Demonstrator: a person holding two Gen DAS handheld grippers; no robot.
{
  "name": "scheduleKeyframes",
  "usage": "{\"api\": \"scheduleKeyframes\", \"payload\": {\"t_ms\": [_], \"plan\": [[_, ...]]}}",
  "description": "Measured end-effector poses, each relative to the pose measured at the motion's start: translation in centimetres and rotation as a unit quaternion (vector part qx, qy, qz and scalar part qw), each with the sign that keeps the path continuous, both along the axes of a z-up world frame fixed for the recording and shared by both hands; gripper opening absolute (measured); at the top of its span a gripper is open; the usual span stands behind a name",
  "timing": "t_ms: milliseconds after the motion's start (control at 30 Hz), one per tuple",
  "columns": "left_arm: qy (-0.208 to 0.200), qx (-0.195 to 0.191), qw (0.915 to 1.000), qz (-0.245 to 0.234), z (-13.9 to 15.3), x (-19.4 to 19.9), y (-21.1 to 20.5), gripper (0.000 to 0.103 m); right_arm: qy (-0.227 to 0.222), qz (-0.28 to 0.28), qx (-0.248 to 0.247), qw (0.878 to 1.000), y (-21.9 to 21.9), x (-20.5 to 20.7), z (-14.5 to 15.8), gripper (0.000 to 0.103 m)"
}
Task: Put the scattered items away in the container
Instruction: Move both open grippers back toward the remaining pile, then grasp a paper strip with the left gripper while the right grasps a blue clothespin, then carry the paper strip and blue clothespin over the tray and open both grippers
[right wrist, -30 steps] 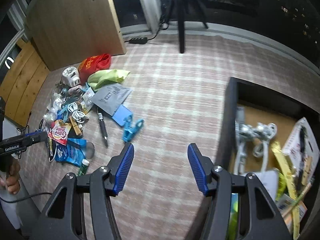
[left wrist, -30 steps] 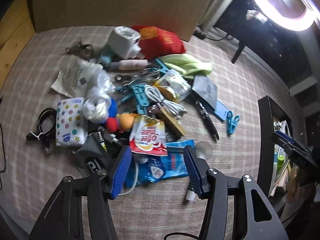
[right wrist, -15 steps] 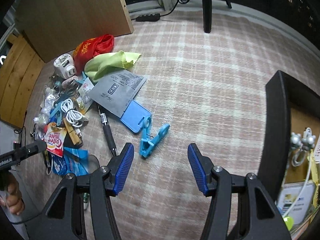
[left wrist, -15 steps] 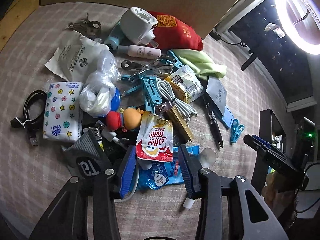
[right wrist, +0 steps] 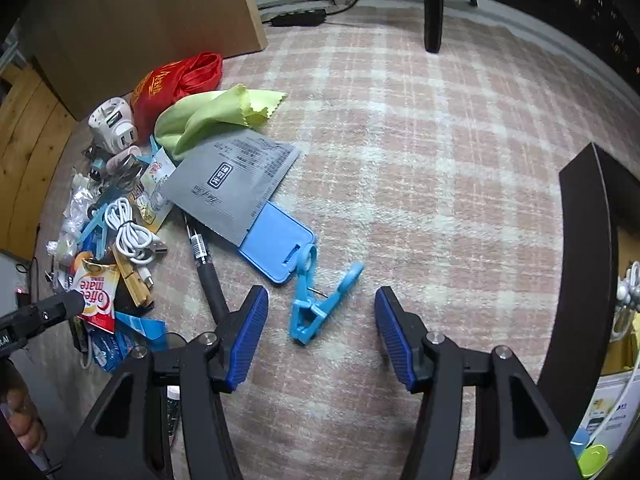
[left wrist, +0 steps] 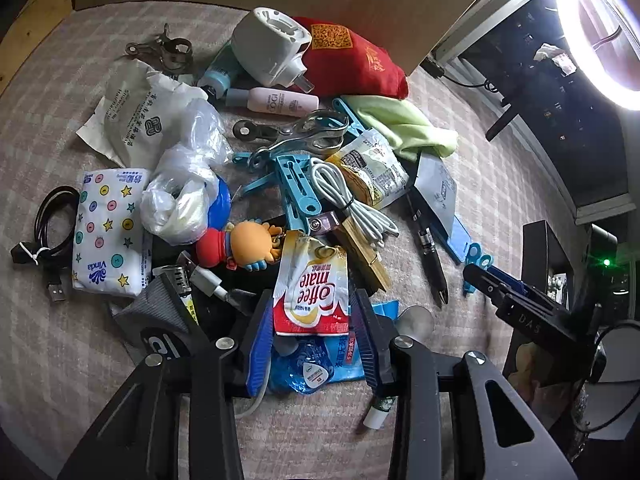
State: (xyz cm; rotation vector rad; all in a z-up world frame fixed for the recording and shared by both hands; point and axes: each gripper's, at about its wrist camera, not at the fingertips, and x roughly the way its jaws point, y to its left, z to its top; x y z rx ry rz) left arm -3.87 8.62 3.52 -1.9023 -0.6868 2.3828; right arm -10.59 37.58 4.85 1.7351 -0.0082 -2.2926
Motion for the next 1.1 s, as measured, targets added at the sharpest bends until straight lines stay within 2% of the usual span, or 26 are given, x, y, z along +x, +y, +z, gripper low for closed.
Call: {"api": "scheduleKeyframes", "payload": {"t_ms": [33,100,167,200,233,433,767,967,1100], "plan": [[0.000,0.000,1.0000,0.000,-0.1,0.0,0.0,0.031,0.001,0.004,0.003,1.000,-0.2,0.1,0.0,0.048],[0.000,-0.004,1.0000,0.001,-0.1,-0.1,0.1,0.026,0.003,0.010,0.010,1.000,-0.4,0.3,0.0,0.027],[0.001,-0.005,1.0000,0.002,-0.1,-0.2,0.1,0.019,0.000,0.008,0.007,1.000,-0.3,0.4,0.0,0.024],[0.001,-0.007,1.0000,0.005,-0.1,-0.2,0.0,0.012,-0.001,0.006,0.004,1.000,-0.1,0.4,0.0,0.021],[0.001,-0.009,0.9999,0.009,0.0,-0.1,0.0,0.007,-0.002,0.004,0.002,1.000,0.0,0.5,0.0,0.021],[0.017,-0.012,0.9998,0.003,0.7,0.4,0.1,0.002,0.000,-0.008,-0.014,1.000,1.4,1.3,0.5,0.020],[0.037,-0.009,0.9993,-0.005,3.7,2.6,1.5,0.002,0.017,-0.028,-0.046,0.998,4.4,3.9,4.1,0.020],[0.057,-0.001,0.9980,-0.029,6.6,3.3,4.8,0.002,0.036,-0.042,-0.060,0.997,7.6,5.6,6.8,0.020],[0.071,0.005,0.9960,-0.053,8.4,3.2,8.5,0.002,0.048,-0.055,-0.059,0.996,10.7,6.8,8.3,0.020]]}}
